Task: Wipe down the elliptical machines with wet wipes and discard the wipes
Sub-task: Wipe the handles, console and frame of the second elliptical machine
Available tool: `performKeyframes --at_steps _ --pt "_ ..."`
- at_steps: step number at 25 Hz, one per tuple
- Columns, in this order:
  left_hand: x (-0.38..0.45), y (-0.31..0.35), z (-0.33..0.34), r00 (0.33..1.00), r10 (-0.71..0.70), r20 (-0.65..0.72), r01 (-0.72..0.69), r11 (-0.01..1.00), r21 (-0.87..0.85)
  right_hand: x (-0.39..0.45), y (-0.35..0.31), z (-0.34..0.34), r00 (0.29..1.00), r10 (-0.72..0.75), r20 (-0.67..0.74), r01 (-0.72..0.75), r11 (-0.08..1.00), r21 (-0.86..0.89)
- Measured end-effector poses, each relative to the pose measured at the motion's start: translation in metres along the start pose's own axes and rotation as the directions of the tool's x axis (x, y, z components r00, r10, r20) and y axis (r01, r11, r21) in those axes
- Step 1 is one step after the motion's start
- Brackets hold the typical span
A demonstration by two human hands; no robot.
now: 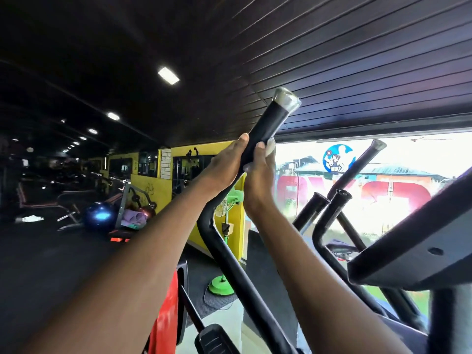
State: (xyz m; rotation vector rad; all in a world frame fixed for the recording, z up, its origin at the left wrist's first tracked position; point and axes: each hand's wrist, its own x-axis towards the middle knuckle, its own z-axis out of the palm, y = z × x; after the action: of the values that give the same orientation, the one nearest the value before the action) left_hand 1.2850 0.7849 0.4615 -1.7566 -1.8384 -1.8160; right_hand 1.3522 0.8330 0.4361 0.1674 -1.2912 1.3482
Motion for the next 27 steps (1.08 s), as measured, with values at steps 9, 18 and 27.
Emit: performKeyframes --at_steps 9,18,27 --pt "-0.014 -0.008 -0.004 0.995 -0.098 -0.035 0.089 0.975 -0.203 -0.007 0.015 0.001 0.996 0.074 0.044 -0.072 0.996 -0.051" --pt "-0.037 -0.036 -0.015 0.964 -0.258 -0.066 0.232 0.936 -0.265 -0.045 0.055 -0.012 0.930 0.320 0.182 -0.265 0.926 -0.270" --pt "-0.044 -0.068 -0.015 0.963 -0.237 -0.130 0.213 0.961 -0.174 -0.057 0.086 -0.022 0.869 0.411 0.277 -0.022 0.589 -0.808"
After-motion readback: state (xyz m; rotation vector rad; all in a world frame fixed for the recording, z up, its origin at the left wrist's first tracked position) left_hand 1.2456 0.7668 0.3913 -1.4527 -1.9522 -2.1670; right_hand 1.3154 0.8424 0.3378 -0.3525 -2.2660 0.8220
